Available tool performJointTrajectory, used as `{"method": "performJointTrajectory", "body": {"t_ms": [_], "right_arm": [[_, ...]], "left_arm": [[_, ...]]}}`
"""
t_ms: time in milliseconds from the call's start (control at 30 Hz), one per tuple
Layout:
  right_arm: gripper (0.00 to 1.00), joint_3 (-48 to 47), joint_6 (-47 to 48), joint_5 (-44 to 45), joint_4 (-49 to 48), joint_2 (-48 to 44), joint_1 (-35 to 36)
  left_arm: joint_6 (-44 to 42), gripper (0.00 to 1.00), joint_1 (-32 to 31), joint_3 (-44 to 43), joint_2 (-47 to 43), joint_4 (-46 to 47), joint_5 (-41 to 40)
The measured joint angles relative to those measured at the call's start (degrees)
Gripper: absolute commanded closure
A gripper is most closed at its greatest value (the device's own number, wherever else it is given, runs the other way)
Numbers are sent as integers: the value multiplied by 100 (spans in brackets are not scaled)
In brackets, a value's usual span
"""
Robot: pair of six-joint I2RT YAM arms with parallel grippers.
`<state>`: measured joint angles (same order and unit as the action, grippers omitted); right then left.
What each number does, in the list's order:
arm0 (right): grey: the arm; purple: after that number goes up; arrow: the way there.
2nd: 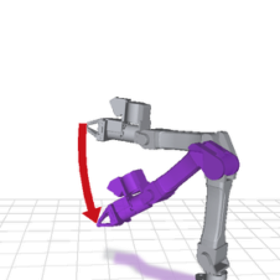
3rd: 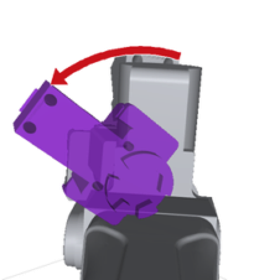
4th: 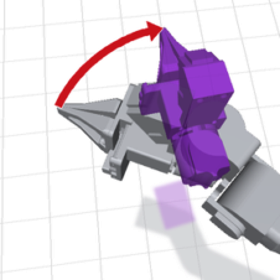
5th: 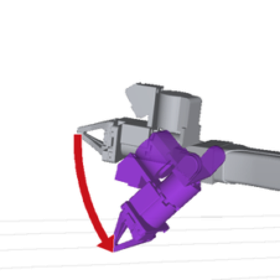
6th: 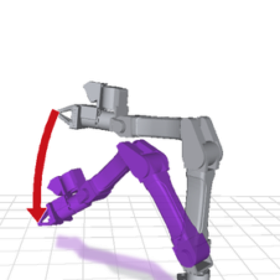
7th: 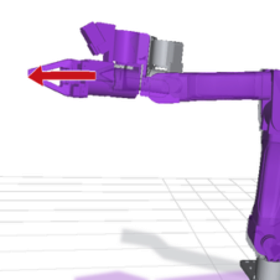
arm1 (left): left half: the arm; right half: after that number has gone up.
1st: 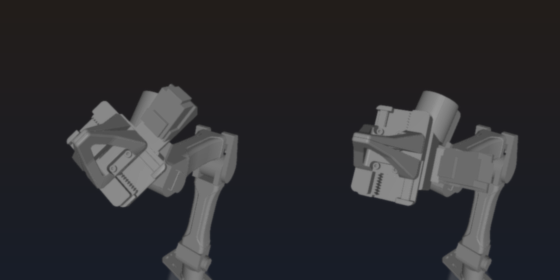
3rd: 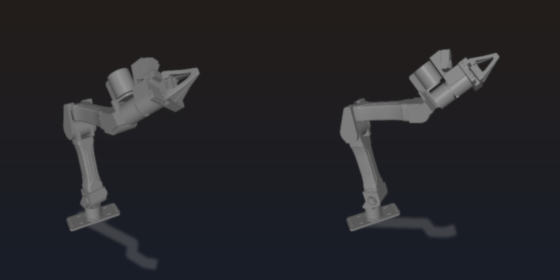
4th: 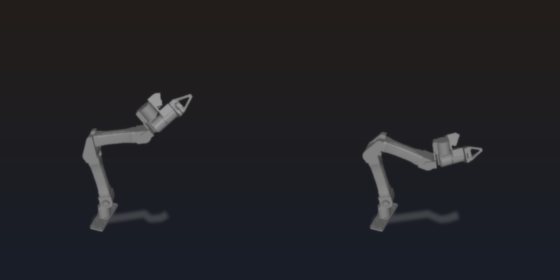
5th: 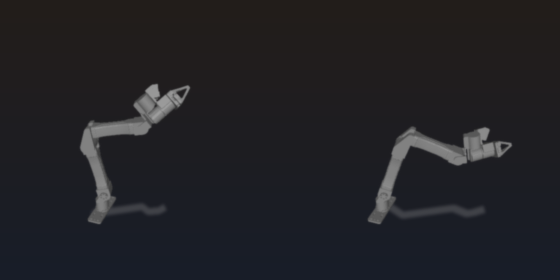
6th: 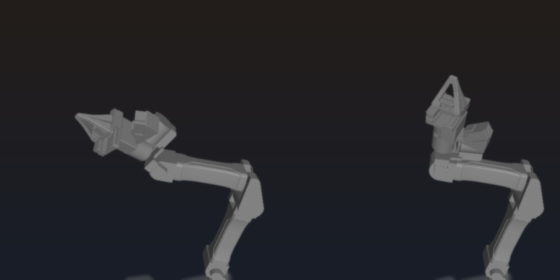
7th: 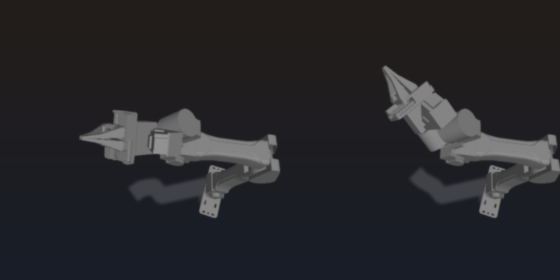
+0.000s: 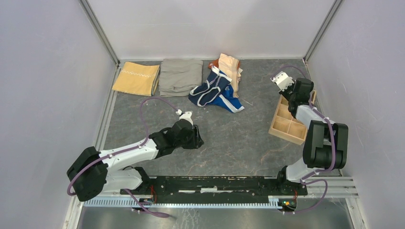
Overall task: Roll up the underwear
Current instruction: Move the storage box to the center of the board.
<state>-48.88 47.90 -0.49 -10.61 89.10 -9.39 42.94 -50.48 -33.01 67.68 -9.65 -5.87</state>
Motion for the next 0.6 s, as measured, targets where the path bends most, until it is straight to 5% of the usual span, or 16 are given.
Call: {"method": "performJointTrajectory", "body": {"t_ms": [600], "right_arm": [[100, -4, 24, -11, -295, 433, -50]], "left_arm": [[-2, 51, 0, 61, -35, -2, 0]]}}
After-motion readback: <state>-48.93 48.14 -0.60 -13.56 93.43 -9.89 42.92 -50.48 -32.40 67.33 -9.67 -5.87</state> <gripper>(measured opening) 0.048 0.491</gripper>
